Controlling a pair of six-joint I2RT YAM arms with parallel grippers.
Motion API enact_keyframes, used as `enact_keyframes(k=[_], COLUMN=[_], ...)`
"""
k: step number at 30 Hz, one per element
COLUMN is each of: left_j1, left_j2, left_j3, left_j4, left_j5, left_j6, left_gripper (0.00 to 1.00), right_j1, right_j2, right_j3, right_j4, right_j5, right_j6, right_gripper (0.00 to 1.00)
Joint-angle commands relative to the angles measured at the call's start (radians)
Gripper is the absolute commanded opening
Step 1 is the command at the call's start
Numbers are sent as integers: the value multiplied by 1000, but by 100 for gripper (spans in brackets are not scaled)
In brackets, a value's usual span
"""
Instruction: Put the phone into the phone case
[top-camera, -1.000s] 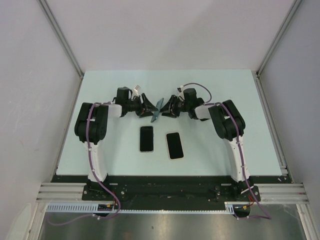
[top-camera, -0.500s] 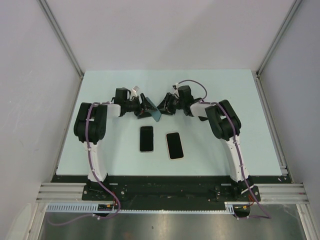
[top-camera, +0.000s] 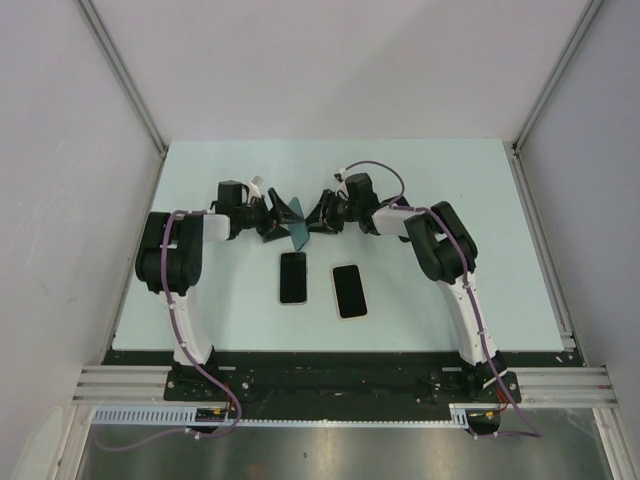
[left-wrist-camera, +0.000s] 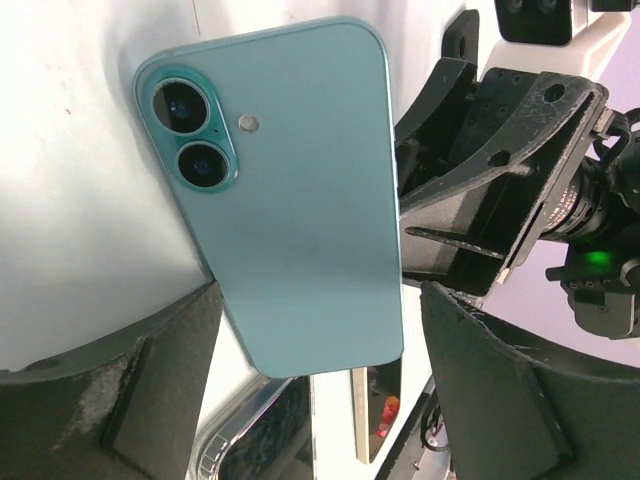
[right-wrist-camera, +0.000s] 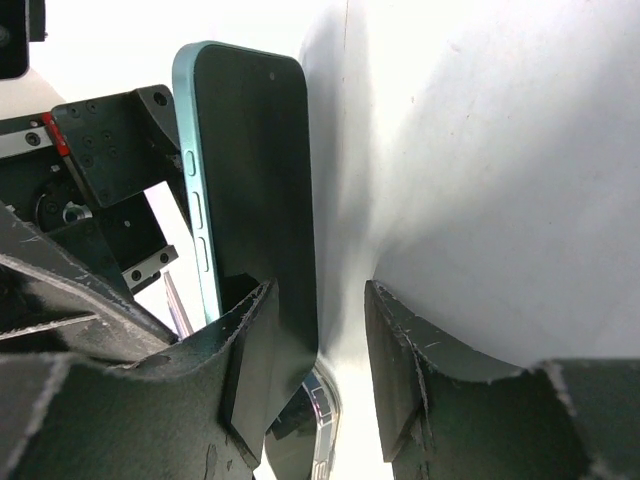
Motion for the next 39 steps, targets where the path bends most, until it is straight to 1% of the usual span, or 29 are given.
enact_keyframes(k=[1,3,5,7,15,21,28,33,39], left_j1=[3,5,3,5,15,25,28,32,55], left_j2=[-74,-74,-80,-84,-87,-93,-93,-93,-97], left_j3=[-20,-21,-24,-23,-11,-6,42,38,35], left_j4=[53,44,36,33,-5,-10,-120,-120,-146], left_j5=[-12,-9,-17,-14,-28,-29,-66,-65,-65], left_j6=[-9,-1,5,14,37,42,105,102,106], left_gripper=[86,87,92,94,95,96,94,90,83], right_j1=[11,14,20,23,36,46,57,63,63], right_j2=[-8,-9,-9,-11,-3,0,5,18,25], right_j3=[33,41,44,53,61,71,90,111,110], right_j4=[-36,-37,-39,-40,4,0,-2,1,4], right_j5=[3,3,3,1,-14,-12,-8,-18,-22], right_j6=[-38,-38,-41,-38,-8,-12,-9,6,14], right_gripper=[45,45,45,45,45,45,44,44,44])
